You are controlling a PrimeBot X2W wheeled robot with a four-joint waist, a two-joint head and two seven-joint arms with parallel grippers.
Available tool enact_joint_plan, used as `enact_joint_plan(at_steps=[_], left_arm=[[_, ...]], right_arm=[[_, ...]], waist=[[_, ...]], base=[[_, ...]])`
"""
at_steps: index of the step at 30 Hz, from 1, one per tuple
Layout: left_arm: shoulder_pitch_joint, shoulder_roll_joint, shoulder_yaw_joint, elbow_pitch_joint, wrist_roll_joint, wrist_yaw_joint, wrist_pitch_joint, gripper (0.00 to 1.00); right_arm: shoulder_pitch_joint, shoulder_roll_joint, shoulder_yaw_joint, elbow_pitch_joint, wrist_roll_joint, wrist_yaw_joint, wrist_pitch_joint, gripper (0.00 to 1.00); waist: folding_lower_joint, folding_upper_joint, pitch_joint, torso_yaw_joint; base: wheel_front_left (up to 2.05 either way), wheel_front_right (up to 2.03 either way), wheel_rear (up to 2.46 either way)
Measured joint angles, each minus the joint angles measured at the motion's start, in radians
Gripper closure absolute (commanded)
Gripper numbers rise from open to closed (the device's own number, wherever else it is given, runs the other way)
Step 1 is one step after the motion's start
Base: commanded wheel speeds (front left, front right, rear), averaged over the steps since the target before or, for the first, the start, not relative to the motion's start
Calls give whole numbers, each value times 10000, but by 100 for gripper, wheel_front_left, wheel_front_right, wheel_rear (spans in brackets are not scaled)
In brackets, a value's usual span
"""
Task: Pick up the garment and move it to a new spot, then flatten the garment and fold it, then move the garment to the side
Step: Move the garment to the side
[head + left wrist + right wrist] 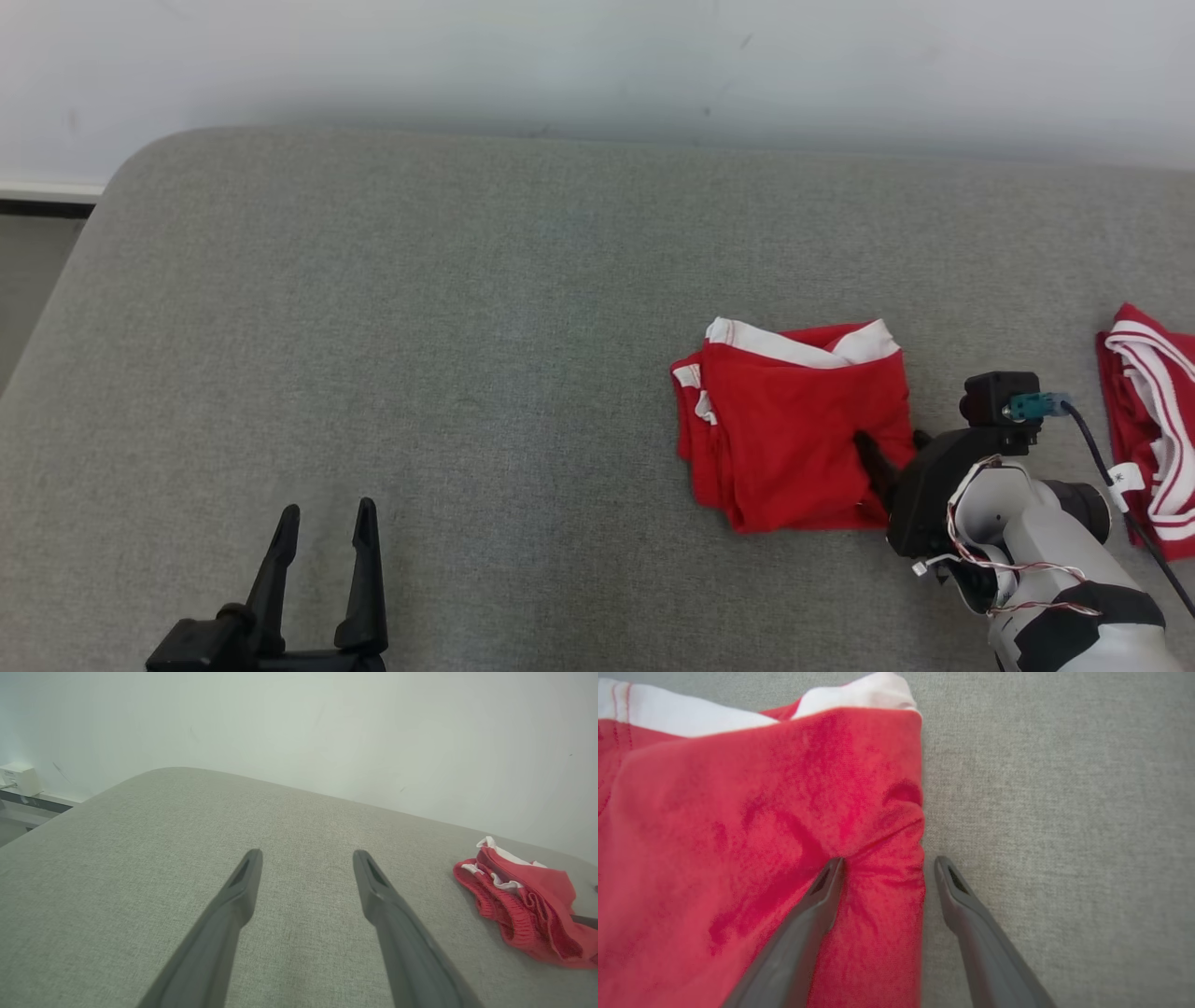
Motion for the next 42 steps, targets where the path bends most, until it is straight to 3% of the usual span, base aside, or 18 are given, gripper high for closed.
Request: enact_joint_plan(at_steps=[3, 4, 16, 23, 31, 37, 42], left_arm=[[-27, -4, 2, 2, -71, 0, 0, 0], [-47, -4, -6, 6, -79, 0, 0, 0], [-210, -4, 213, -142, -347, 52, 0, 0], [92, -6, 543, -244, -313, -44, 0, 0], [41, -8, 600, -594, -261, 77, -2, 0], [-169, -10, 569, -669, -13, -35, 0, 0], [-429, -12, 579, -669, 320, -268, -2, 0]], right_arm=[[-114, 15, 46, 226, 27, 0, -38, 0], [-148, -2, 98, 272, 27, 0, -42, 98], [-843, -826, 1843, -362, -393, 4, 238, 100], [-2065, -1283, 3373, -1480, -311, 4, 888, 100], [-3107, -2414, 4821, -2182, -167, 2, 1154, 100], [-3814, -3051, 5135, -1923, -127, 2, 541, 100], [-4054, -3367, 4978, -1091, -151, 4, 0, 100]], waist=[[0, 0, 174, 137], [-1, -1, 220, 165], [1, 1, 271, -371], [0, 1, 72, -1309], [-1, 0, -5, -2620], [-1, 0, 262, -3478], [-1, 1, 773, -3815]], base=[[0, 0, 0], [0, 0, 0], [0, 0, 0], [0, 0, 0], [0, 0, 0], [0, 0, 0], [0, 0, 0]])
